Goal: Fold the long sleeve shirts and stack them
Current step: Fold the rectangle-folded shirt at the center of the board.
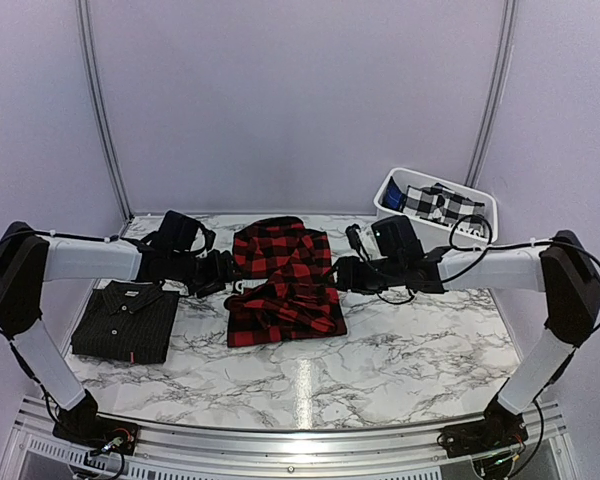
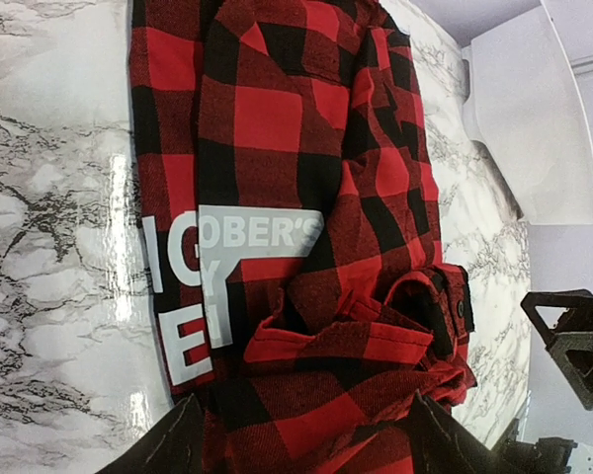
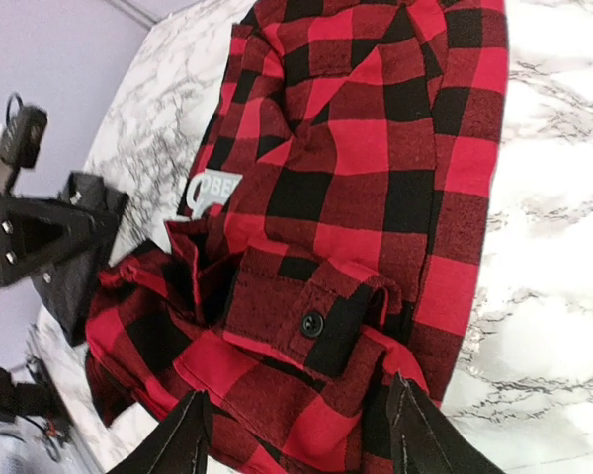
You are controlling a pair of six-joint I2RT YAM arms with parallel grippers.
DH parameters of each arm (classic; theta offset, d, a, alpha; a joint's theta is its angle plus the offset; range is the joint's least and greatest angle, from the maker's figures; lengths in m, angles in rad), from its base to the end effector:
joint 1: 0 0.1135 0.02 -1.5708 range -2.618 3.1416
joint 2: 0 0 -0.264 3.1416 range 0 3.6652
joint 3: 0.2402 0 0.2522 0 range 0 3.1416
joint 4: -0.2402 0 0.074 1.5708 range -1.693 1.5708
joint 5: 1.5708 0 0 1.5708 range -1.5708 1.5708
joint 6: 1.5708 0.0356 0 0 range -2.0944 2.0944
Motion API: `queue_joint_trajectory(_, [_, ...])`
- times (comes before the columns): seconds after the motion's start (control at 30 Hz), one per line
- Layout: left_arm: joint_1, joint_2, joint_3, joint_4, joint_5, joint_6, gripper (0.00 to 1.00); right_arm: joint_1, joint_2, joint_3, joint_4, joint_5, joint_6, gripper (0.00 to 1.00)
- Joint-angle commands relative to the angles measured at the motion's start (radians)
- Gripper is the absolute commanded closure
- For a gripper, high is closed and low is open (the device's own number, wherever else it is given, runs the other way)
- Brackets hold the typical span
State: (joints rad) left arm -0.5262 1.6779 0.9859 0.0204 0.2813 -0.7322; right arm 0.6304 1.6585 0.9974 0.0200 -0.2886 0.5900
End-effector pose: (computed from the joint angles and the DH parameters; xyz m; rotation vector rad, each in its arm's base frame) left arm 0.3062 -0.1893 0.1986 -0.0836 2.4028 -0.9558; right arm 0.2848 0.2204 0.2088 -0.2196 2.3561 0.9593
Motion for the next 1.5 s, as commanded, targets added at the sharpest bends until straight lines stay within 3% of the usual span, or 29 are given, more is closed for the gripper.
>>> queue_joint_trajectory(0.0, [0.002, -0.043, -0.017, -0.062, 0.032, 0.048, 0.28, 0.111, -0.038, -0.026, -0.129, 0.194, -0.192, 0.43])
queue_joint_trajectory(0.27, [0.002, -0.126, -0.096, -0.112, 0.038, 0.079, 0.32, 0.248, -0.049, -0.117, -0.121, 0.374, -0.282, 0.43])
queue_joint_trajectory(0.57, [-0.014, -0.198, -0.194, -0.116, 0.068, 0.117, 0.32, 0.268, -0.037, -0.167, -0.067, 0.39, -0.264, 0.45])
queue_joint_trajectory(0.93, [-0.037, -0.124, -0.184, -0.03, 0.087, 0.078, 0.36, 0.268, 0.016, -0.115, -0.055, 0.4, -0.268, 0.56])
queue_joint_trajectory(1.3, [-0.037, -0.038, -0.116, 0.041, 0.11, 0.058, 0.57, 0.269, 0.004, -0.08, -0.085, 0.419, -0.266, 0.76])
queue_joint_trajectory(1.47, [-0.037, -0.014, -0.089, 0.042, 0.115, 0.059, 0.74, 0.268, 0.021, -0.062, -0.095, 0.419, -0.263, 0.92])
